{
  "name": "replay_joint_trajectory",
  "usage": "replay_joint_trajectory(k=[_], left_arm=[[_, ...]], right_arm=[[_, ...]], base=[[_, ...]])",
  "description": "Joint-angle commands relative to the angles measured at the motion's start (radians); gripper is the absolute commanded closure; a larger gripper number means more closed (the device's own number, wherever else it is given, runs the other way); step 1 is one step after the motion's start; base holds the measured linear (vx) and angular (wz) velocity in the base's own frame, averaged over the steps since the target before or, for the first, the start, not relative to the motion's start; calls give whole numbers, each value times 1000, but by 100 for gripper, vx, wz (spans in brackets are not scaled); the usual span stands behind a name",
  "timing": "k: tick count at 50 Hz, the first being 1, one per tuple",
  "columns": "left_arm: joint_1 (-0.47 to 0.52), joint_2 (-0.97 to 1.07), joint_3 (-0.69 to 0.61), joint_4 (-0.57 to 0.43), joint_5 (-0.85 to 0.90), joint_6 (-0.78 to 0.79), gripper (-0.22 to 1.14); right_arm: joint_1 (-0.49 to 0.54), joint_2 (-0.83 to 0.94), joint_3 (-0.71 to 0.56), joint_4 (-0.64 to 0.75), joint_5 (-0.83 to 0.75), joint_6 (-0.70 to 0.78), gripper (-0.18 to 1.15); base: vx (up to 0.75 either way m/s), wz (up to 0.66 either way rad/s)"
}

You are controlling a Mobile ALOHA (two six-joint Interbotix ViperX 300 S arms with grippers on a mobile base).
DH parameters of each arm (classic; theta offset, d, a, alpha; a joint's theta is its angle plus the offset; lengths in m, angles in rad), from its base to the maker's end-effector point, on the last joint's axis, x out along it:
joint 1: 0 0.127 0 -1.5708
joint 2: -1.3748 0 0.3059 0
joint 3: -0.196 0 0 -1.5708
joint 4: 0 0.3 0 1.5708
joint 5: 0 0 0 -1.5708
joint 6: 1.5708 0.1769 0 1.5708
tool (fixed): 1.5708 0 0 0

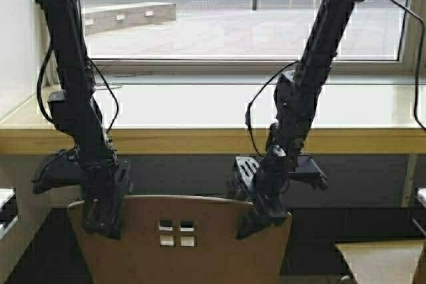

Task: Push the chairs under the table

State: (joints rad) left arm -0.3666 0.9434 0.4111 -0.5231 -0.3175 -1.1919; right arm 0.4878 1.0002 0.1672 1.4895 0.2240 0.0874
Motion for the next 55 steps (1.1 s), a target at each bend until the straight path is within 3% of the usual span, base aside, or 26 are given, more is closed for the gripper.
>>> replay_joint_trajectory(k=[1,8,10,15,55], left_arm=[[8,-9,-25,-2,6,2,30],[14,-9,-38,-2,15,2,67],[14,-14,-38,-2,15,2,75],[14,-21,-34,0,15,2,87],[14,-43,-14,6,18,8,86]], right_arm=[[3,-8,-34,3,11,-2,45],[2,3,-60,3,18,2,95],[3,3,-61,3,18,2,102],[3,0,-57,3,29,-2,94],[-11,40,-61,0,64,-6,92]], base=[[2,-2],[2,-3],[2,-3],[1,-3],[13,0]])
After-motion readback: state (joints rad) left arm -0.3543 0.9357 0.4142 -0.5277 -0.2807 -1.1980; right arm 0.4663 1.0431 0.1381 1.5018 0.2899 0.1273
